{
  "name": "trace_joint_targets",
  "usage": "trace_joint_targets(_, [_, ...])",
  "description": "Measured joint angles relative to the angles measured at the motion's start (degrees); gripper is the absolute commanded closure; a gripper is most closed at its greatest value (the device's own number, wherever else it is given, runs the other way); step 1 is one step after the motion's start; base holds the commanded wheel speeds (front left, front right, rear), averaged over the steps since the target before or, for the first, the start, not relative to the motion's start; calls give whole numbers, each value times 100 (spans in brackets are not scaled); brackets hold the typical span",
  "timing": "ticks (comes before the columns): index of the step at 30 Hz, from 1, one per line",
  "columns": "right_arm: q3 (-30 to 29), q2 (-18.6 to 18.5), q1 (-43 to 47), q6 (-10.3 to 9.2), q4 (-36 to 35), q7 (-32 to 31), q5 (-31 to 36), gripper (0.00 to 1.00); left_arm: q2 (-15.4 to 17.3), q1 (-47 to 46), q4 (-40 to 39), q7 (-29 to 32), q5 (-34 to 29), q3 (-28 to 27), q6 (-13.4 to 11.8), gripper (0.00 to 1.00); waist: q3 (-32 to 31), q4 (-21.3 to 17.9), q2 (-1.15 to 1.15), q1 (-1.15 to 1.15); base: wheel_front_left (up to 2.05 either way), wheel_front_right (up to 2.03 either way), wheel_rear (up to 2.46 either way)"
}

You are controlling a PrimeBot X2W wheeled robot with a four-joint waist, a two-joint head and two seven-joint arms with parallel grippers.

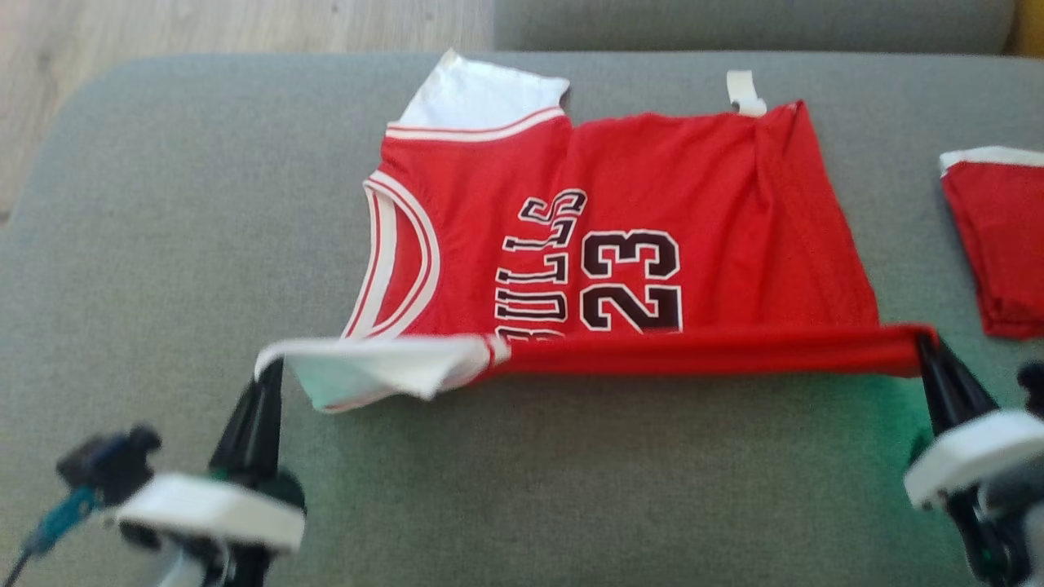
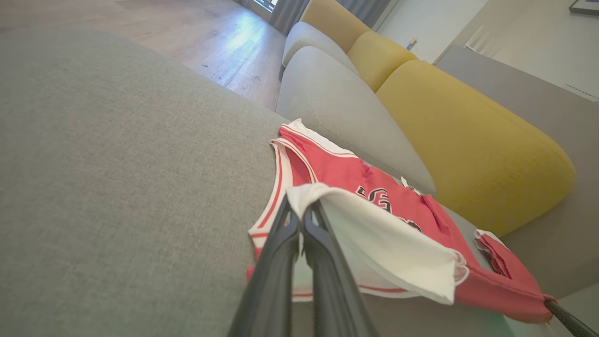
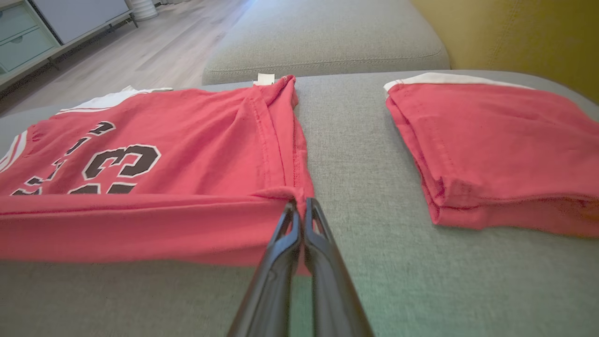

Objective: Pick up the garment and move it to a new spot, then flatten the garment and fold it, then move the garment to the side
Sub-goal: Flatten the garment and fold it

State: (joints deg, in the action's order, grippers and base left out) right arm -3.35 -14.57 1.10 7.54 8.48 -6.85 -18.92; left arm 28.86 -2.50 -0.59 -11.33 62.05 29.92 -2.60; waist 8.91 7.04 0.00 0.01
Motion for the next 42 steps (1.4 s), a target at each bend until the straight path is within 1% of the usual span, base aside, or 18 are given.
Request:
trace_joint_targets(5, [131,71,-755,0,563,125,93,100,-298,-889,750,68,-1,20,276,100,300,2,0,0,0,0,0])
trace_joint_targets(10, [271,119,-1351,0,1048,301,205,100,-524,-1628,1462,66,-45,59,582,100,592,15,0,1,0,0,0])
trace_joint_targets(16, [421,120,-1880,0,1414,558,332,100,-710,-2141,2175,-93,-237,158,849,100,809,26,0,1,0,0,0])
trace_joint_targets(17, [442,120,-1936,0,1464,620,352,100,-744,-2182,2280,-122,-265,166,871,79,820,24,0,1,0,0,0])
trace_joint_targets(18, [458,121,-1975,0,1499,677,369,100,-776,-2208,2363,-146,-265,166,879,55,824,20,0,0,0,0,0])
trace_joint_targets(19, [461,121,-2012,0,1551,747,414,80,-803,-2225,2451,-183,-272,170,921,4,824,17,0,0,0,0,0])
trace_joint_targets(20, [450,121,-2050,0,1611,820,478,80,-821,-2227,2512,-197,-302,171,926,4,821,14,0,0,0,0,0])
trace_joint_targets(21, [432,122,-2076,0,1648,909,553,0,-844,-2228,2586,-240,-352,165,948,0,813,13,0,0,0,0,0])
trace_joint_targets(25, [335,193,-2152,0,1779,1258,694,0,-893,-2203,2669,-296,-633,121,967,0,740,2,0,-1,0,0,0])
trace_joint_targets(28, [287,278,-2154,0,1808,1425,746,0,-1004,-1998,2564,-297,-886,-111,961,0,672,-8,0,-1,0,0,0])
trace_joint_targets(29, [272,310,-2148,0,1815,1482,746,0,-1033,-1865,2532,-299,-982,-172,957,0,650,-13,0,-1,0,0,0])
trace_joint_targets(30, [253,339,-2124,0,1817,1547,746,0,-1093,-1504,2533,-311,-1118,-208,883,0,611,-28,0,-1,0,0,0])
trace_joint_targets(33, [218,365,-1997,0,1809,1595,742,0,-1226,-968,2651,-310,-1177,-211,806,0,571,-59,0,-1,0,0,0])
trace_joint_targets(37, [212,449,-1836,0,1806,1597,740,0,-1293,-825,2805,-311,-1221,-223,808,0,547,-98,0,-2,0,0,0])
trace_joint_targets(42, [154,489,-1767,0,1777,1597,722,0,-1350,-1066,3139,-310,-1258,-212,824,0,566,-164,0,-1,0,0,0])
